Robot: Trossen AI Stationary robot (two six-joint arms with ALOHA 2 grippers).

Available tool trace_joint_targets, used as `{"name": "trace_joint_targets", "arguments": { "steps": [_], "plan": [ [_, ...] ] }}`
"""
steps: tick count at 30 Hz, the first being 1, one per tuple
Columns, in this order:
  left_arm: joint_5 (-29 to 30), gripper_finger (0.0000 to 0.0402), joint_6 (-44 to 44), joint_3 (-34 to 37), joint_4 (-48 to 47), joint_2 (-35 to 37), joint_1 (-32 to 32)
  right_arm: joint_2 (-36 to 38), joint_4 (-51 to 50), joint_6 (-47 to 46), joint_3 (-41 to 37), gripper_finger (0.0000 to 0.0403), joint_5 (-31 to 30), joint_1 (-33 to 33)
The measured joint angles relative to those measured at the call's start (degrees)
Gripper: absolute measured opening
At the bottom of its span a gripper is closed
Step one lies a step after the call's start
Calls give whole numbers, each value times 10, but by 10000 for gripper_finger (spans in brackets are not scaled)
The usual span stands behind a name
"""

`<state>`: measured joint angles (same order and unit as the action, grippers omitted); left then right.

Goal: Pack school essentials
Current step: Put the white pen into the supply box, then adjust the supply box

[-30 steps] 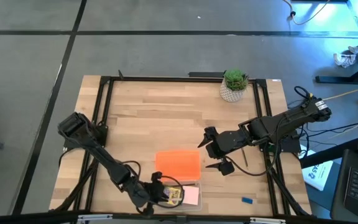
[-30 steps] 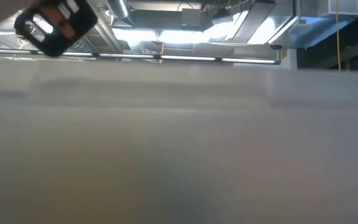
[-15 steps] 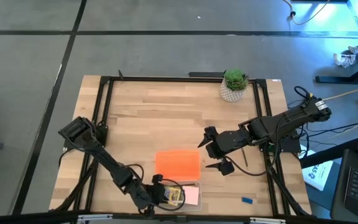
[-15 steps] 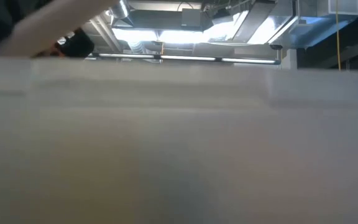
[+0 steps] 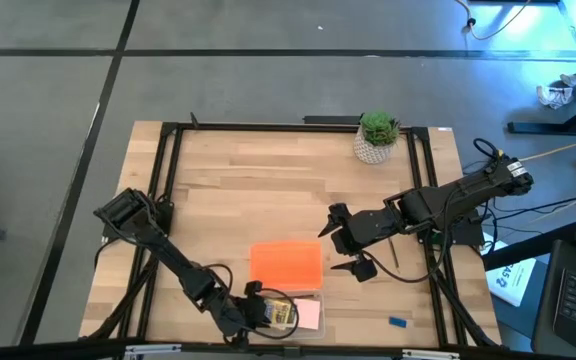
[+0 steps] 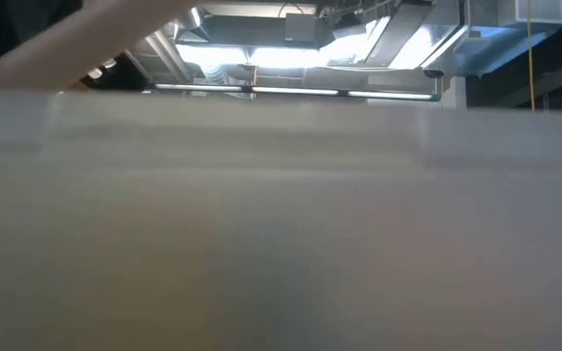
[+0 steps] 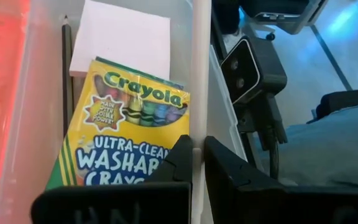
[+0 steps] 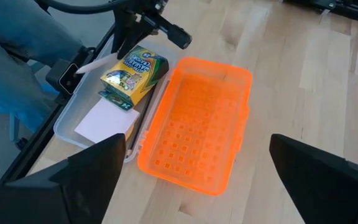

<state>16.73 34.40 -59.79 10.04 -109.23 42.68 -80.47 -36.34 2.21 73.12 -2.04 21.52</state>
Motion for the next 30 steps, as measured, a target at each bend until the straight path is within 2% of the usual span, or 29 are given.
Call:
{"name": "trace_joint_targets", "arguments": {
  "steps": [17, 30],
  "plan": [
    [-1, 22, 40, 0, -3, -3, 0, 0, 0, 0, 0, 398, 1, 0],
    [3, 69, 55, 0, -3, -3, -2, 0, 0, 0, 0, 398, 1, 0]
  ]
}}
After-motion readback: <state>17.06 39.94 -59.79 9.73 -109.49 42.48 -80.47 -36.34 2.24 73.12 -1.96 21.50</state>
